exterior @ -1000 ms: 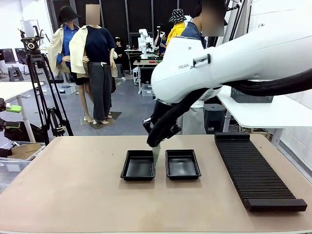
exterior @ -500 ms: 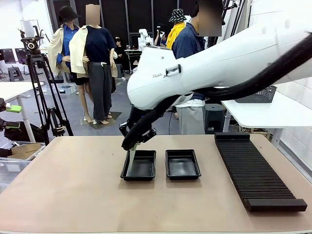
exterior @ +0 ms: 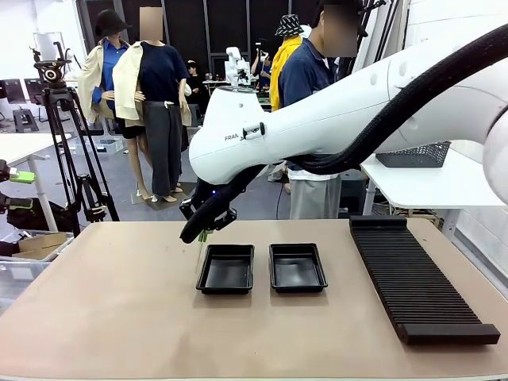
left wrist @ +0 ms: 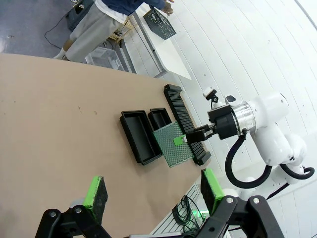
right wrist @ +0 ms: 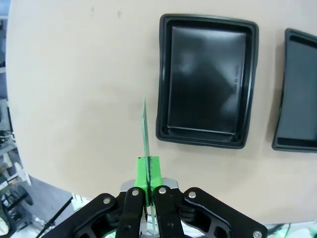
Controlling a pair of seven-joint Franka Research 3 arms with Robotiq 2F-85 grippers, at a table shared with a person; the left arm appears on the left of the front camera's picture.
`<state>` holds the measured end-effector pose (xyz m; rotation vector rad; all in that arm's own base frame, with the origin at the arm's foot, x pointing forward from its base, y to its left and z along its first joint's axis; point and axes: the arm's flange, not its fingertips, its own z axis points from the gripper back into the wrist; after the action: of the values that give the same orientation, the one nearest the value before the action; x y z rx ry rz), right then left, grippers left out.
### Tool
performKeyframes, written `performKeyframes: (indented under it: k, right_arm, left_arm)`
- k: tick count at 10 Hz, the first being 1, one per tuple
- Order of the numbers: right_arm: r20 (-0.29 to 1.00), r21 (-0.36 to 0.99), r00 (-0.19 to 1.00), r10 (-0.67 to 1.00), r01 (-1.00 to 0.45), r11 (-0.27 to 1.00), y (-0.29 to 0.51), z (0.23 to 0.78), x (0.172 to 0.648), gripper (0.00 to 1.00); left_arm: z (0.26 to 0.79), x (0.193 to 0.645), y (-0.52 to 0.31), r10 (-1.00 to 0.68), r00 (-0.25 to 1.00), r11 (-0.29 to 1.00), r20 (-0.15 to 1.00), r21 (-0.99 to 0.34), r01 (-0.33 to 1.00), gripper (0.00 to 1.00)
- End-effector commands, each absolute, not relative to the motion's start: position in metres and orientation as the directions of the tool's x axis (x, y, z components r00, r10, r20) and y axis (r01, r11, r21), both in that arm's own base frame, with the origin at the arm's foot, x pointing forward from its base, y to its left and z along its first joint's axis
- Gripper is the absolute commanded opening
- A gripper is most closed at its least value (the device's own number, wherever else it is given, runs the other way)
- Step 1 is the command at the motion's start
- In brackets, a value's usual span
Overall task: Inspect and transfer BCBs to ESD trays.
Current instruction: Pick up the Blank PCB from the PCB Rack and place it in the left ESD tray.
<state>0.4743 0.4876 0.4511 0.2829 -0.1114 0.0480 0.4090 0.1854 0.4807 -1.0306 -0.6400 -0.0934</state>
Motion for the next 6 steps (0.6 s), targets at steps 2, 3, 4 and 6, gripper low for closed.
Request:
performKeyframes:
  k: [2, 3, 4, 6]
  right_arm:
    - [0.115, 0.270, 0.992, 0.046, -0.076, 0.960, 0.4846, 0.4545, 0.4609, 0.00]
    - [0.115, 0.270, 0.992, 0.046, -0.076, 0.960, 0.4846, 0.4545, 0.4609, 0.00]
    - [0.115, 0.270, 0.992, 0.046, -0.076, 0.960, 0.4846, 0.4545, 0.4609, 0.00]
    - [0.115, 0.270, 0.992, 0.046, -0.076, 0.960, 0.4846, 0.4545, 0.4609, 0.00]
  left_arm:
    - [0.4811, 0.4066, 0.1852, 0.218, 0.815, 0.525, 0.536, -0.769, 0.365, 1.00]
    - [0.4811, 0.4066, 0.1852, 0.218, 0.815, 0.525, 0.536, -0.769, 0.365, 1.00]
    - [0.4811, 0.4066, 0.1852, 0.218, 0.815, 0.525, 0.536, -0.769, 0.365, 1.00]
    - [0.4811, 0.4066, 0.1852, 0.218, 0.815, 0.525, 0.536, -0.769, 0.365, 1.00]
